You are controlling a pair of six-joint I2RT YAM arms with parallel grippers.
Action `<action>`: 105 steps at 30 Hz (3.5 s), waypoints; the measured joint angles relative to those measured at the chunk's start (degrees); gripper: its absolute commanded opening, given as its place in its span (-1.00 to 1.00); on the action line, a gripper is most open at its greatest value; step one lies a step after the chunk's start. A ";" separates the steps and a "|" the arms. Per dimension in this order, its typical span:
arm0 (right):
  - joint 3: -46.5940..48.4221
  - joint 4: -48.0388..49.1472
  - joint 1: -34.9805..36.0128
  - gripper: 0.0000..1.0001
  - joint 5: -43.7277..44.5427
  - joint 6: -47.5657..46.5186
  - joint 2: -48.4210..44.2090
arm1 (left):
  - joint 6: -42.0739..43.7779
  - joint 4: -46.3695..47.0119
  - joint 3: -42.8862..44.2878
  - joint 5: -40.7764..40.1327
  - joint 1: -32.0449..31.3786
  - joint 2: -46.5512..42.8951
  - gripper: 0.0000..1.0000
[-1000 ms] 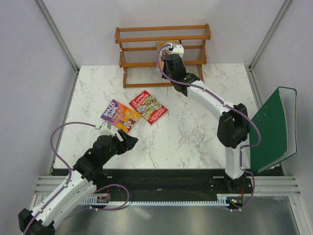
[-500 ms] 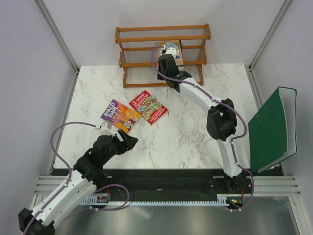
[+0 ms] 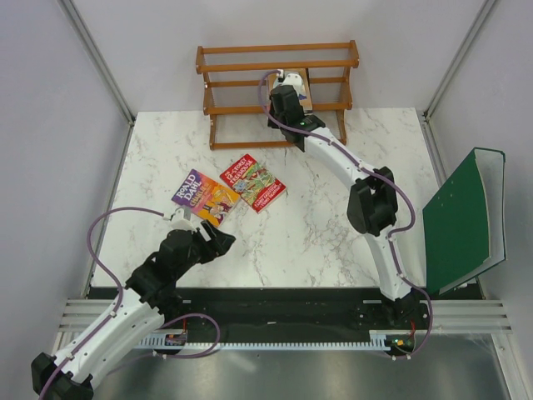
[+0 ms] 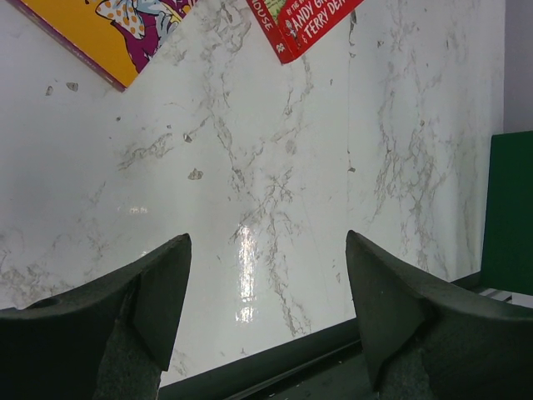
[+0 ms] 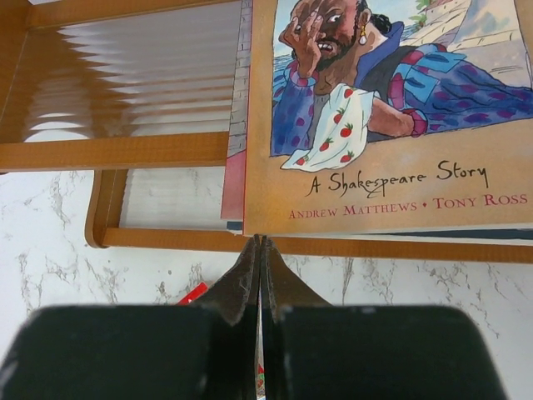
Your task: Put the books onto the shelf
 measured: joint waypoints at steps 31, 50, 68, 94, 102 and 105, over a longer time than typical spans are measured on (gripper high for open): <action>-23.87 5.44 0.00 -0.19 -6.29 0.15 -11.74 | 0.96 0.31 0.46 0.74 0.00 3.34 0.86; -50.10 20.28 -0.48 0.68 -23.52 6.36 -15.02 | 8.31 4.55 29.68 8.50 3.54 52.04 0.93; -62.49 51.87 -4.28 0.34 -39.32 24.79 -10.51 | 4.81 12.57 39.47 16.37 9.31 74.64 0.89; -86.58 61.79 -2.54 -0.86 -45.94 36.15 -25.57 | 3.19 12.50 26.86 15.93 10.01 56.94 0.91; -88.21 56.43 -4.20 -0.85 -46.64 36.85 -39.67 | -2.47 21.92 17.75 19.04 10.01 49.68 0.89; -88.21 54.73 -4.24 -0.86 -46.71 36.89 -42.18 | -5.33 29.42 13.99 21.09 9.94 49.68 0.89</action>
